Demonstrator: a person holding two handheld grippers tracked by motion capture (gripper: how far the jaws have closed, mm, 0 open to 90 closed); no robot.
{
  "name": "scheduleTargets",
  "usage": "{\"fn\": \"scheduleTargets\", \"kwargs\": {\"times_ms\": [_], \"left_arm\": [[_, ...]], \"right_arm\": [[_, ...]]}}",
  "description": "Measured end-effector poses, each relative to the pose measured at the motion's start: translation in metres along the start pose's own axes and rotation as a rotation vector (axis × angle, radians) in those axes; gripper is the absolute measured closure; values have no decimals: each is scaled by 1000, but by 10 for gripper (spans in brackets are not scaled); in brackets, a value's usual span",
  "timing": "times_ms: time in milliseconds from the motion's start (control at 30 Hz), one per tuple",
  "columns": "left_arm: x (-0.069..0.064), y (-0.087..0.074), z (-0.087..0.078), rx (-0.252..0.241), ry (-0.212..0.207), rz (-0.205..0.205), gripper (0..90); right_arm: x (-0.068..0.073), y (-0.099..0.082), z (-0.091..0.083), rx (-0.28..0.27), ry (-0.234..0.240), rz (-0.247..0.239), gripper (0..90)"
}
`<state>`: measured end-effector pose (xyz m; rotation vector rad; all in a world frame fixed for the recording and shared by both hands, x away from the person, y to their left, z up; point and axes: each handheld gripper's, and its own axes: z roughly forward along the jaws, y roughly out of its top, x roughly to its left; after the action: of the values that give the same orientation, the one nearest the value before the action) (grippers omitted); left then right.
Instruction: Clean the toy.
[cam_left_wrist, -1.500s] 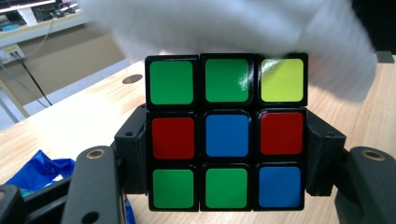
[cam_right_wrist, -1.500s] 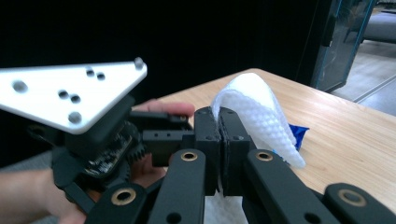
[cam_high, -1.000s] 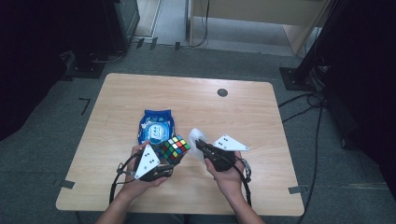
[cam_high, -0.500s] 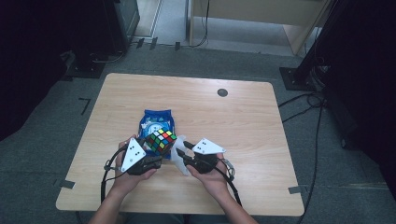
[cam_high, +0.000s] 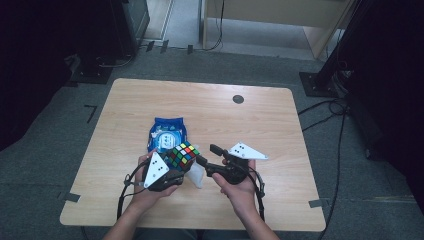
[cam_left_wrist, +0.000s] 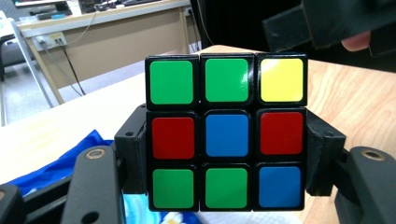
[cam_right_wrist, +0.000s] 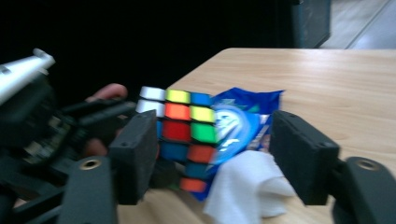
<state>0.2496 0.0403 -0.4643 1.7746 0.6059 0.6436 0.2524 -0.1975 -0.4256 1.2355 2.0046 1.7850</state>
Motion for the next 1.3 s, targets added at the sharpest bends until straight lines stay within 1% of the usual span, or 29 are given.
{"fn": "scheduleTargets", "kwargs": {"times_ms": [33,67,100,133,167,200,267,300,333,367,433,467,500,600,633,800,867,900,933,967,1000,1033,1067,1133,1167,1200,1233,1267,1300], "left_arm": [[-3,0,1,3,1,7,341],[-5,0,2,0,-1,3,341],[-8,0,3,2,-7,4,341],[-8,0,3,2,-7,4,341],[-12,1,4,-2,-12,8,341],[-12,1,4,-2,-12,8,341],[-18,3,4,-13,-19,27,341],[-19,4,4,-17,-22,33,341],[-21,5,4,-20,-25,39,341],[-24,5,3,-26,-29,47,341],[-26,6,3,-24,-32,59,341],[-27,5,4,-24,-30,65,341],[-27,5,4,-22,-34,63,341],[-26,4,5,-20,-50,54,340],[-26,4,5,-17,-57,50,340],[-24,4,7,-2,-77,39,338],[-23,4,7,14,-88,39,335],[-22,3,7,23,-84,39,249],[-22,3,8,27,-73,36,249],[-20,2,8,33,-67,22,222],[-15,3,7,28,-69,-8,188],[-15,3,7,28,-69,-8,179],[-12,3,6,25,-61,-24,179],[-7,2,5,24,-52,-44,166],[-2,1,4,24,-40,-59,158],[-2,1,4,24,-40,-59,157],[1,1,3,25,-33,-70,157],[4,1,2,25,-26,-77,157],[9,0,0,21,-12,-92,156]], "right_arm": [[6,0,2,11,12,23,238],[6,0,2,11,12,23,238],[9,-2,6,30,28,45,213],[9,-2,6,30,28,45,213],[10,-6,11,60,29,60,202],[10,-6,11,60,29,60,202],[10,-10,15,74,20,73,205],[8,-13,17,87,17,92,224],[8,-13,17,87,17,92,224],[7,-15,18,89,25,114,265],[7,-16,18,87,27,117,286],[6,-17,18,85,40,130,328],[6,-17,18,85,49,134,328],[5,-18,17,95,47,137,339],[6,-18,16,101,34,130,341],[6,-17,15,108,17,110,342],[6,-15,14,100,-11,83,342],[3,-11,9,77,-35,81,342],[3,-11,9,77,-35,81,342],[1,-9,7,67,-43,82,342],[-6,-3,0,34,-97,64,342],[-6,-3,0,34,-97,64,342],[-9,-2,-3,23,-123,50,342],[-17,2,-9,0,-209,-6,342],[-27,1,-12,-3,-268,-22,342],[-31,1,-12,4,-280,-26,342],[-37,-2,-11,11,-318,-39,342],[-37,-2,-11,11,-318,-39,342],[-47,-9,-8,24,-396,-85,342]]}}
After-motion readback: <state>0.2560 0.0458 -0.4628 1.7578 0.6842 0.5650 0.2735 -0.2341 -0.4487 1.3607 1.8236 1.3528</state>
